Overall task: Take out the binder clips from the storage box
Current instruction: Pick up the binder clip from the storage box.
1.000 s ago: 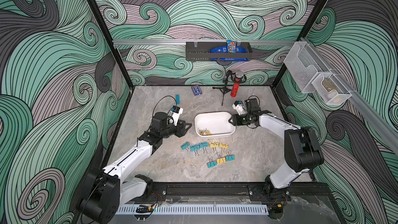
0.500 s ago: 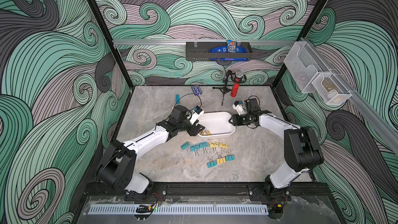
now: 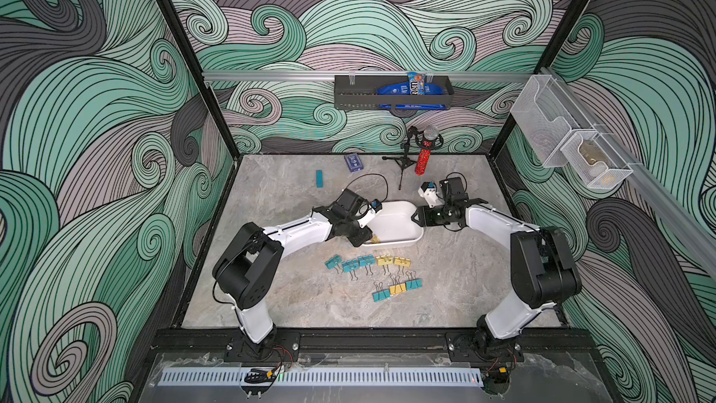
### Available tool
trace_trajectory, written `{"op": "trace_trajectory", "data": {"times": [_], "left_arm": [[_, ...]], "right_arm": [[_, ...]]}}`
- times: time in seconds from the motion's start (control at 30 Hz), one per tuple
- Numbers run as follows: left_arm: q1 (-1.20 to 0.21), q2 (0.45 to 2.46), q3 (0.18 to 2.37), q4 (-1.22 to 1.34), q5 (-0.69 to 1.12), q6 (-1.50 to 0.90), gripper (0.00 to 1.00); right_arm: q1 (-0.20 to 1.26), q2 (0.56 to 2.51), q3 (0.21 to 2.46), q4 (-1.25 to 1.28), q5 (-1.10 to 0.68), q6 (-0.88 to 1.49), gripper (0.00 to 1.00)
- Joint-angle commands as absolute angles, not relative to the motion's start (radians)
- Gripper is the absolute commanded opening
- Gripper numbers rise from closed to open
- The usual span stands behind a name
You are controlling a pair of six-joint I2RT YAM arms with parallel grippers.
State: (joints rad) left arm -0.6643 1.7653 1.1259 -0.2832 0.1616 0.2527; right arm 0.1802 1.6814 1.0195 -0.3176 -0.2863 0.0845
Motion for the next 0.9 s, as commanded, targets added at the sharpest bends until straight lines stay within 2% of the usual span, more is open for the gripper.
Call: {"op": "trace_trajectory", "data": {"times": [0.0, 0.5, 0.87], "left_arm": [[-0.675, 1.795, 1.164, -0.354, 0.087, 0.258, 0.43], [-0.717, 1.881, 1.232, -0.398, 0.069, 0.298, 0.32], [-0.723, 1.909, 1.276, -0.38, 0.06, 0.288, 0.14]], "right_arm": [[0.185, 1.691, 1.023, -0.311, -0.285, 0.069, 0.48], [0.186, 1.7, 1.022, -0.31, -0.29, 0.069, 0.48], [0.184, 1.704, 1.02, -0.31, -0.29, 0.069, 0.48]]}}
